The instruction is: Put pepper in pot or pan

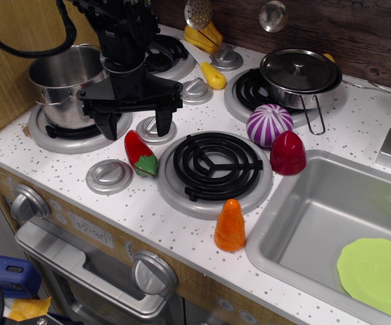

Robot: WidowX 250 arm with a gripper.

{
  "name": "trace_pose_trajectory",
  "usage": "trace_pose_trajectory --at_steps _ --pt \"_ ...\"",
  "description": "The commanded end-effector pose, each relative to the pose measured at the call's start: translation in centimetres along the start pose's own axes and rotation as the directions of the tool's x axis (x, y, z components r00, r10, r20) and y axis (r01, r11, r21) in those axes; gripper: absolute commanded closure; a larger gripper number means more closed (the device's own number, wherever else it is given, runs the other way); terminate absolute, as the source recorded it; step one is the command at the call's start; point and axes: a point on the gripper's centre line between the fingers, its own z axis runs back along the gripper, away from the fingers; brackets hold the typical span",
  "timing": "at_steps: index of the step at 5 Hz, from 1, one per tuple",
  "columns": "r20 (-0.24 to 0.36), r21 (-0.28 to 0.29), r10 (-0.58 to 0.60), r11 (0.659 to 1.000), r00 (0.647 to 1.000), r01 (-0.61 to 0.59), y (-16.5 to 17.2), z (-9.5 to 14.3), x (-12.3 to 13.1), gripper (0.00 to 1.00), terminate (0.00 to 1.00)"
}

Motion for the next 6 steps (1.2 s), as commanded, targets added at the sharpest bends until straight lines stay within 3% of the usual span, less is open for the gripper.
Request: trace_pose_trajectory --at_steps 1,5,6 --pt "0.0 0.0 0.0 1.0 1.0 0.0 0.0 0.0 0.0 0.0 0.0" --pt "0.033 -0.105 0.023 0.994 0.999 -0.019 1.8 -5.7 0.0 0.0 0.0" --pt "0.033 -0.101 0.022 0.995 0.999 -0.019 1.6 -5.5 0.5 1.0 0.0"
